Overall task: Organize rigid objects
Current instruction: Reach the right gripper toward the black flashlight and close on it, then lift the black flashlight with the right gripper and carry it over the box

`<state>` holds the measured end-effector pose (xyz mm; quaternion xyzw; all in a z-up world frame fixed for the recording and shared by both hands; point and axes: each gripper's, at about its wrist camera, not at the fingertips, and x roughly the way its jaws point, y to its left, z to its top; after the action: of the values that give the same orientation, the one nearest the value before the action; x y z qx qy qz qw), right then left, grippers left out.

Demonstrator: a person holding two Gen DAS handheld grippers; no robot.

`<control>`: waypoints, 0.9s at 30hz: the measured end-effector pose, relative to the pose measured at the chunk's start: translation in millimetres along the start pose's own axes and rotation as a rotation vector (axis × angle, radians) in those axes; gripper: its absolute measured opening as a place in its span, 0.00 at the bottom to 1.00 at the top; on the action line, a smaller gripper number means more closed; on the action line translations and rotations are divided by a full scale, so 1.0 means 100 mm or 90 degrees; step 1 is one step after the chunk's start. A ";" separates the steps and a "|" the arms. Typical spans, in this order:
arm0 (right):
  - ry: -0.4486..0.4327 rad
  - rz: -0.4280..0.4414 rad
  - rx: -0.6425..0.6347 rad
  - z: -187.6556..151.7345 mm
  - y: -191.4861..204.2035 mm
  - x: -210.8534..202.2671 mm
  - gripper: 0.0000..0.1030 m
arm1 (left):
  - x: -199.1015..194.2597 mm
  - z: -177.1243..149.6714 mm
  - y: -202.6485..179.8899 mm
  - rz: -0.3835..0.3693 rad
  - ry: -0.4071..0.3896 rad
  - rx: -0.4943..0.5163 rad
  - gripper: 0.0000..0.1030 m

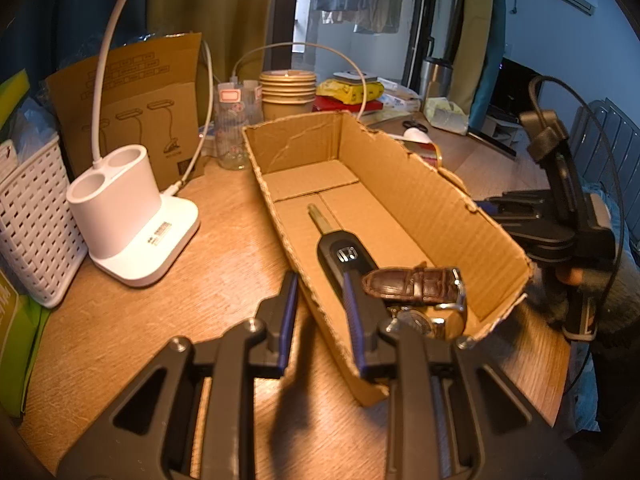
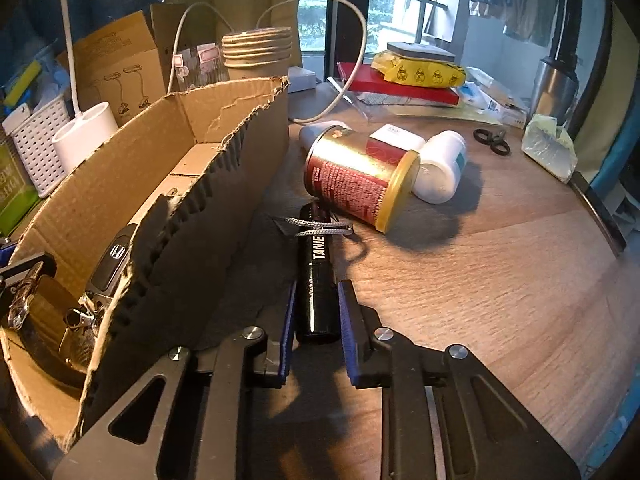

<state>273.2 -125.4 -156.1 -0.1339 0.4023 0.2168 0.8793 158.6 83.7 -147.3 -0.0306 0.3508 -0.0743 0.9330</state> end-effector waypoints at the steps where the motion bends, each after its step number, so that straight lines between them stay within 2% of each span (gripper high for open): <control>1: -0.001 0.000 0.001 -0.01 0.00 -0.02 0.21 | 0.00 0.00 0.00 0.000 0.000 0.000 0.24; 12: -0.033 -0.004 0.008 -0.06 -0.05 -0.34 0.21 | 0.00 0.00 0.00 0.000 0.000 0.000 0.24; 27: -0.081 -0.002 -0.008 0.05 0.05 -0.72 0.21 | 0.00 0.00 0.00 0.000 0.000 0.000 0.24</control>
<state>231.8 -138.5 -98.3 -0.1263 0.3440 0.2261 0.9025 158.9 84.0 -147.4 -0.0310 0.3508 -0.0745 0.9330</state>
